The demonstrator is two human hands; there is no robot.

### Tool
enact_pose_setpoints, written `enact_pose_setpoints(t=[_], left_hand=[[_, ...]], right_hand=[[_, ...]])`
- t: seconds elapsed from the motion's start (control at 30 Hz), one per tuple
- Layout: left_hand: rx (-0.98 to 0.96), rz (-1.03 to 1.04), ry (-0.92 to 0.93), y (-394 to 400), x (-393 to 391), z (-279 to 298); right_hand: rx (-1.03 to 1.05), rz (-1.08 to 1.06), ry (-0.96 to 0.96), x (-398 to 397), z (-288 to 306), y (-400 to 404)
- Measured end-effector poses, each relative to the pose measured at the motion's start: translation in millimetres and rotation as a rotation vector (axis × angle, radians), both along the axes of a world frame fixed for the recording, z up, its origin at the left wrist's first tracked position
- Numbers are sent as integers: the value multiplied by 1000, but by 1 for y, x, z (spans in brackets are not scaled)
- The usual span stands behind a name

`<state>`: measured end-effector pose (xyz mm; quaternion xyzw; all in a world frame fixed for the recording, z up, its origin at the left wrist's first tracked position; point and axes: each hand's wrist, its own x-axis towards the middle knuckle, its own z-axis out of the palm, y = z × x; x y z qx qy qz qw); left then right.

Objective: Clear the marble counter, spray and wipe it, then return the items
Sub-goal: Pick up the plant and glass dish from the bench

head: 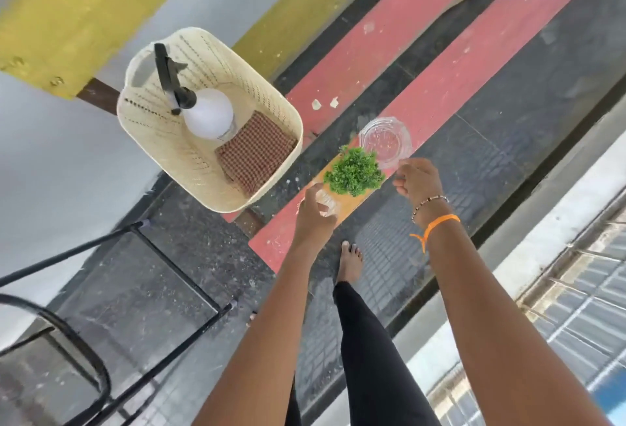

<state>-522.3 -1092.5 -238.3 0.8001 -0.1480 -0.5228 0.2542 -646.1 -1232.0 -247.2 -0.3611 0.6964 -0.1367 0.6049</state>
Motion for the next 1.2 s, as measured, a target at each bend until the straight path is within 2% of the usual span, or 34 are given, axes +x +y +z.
enact_pose_setpoints(t=[0.1, 0.2, 0.33, 0.43, 0.5, 0.7, 0.83, 1.1, 1.2], left_hand=[[3, -5, -74, -9, -1, -24], [-94, 36, -124, -25, -4, -38], [-214, 103, -237, -42, -14, -48], [-260, 43, -391, -51, -17, -53], [-283, 9, -421, -54, -16, -55], [-309, 56, -325, -51, -15, -54], [-257, 186, -239, -34, -12, -40], [-264, 501, -140, 44, -4, 47], [-329, 562, -143, 84, 5, 86]], right_hand=[[-58, 57, 118, 2, -30, -19], [-96, 45, 216, 2, -54, -32], [-125, 161, 319, 3, -70, -39], [-181, 194, 377, 1, -74, -36], [-210, 207, 380, 1, -74, -34], [-204, 153, 306, -1, -64, -26], [-231, 177, 286, 0, -45, -12], [-222, 280, 193, 24, 38, 65], [-236, 335, 152, 37, 75, 99]])
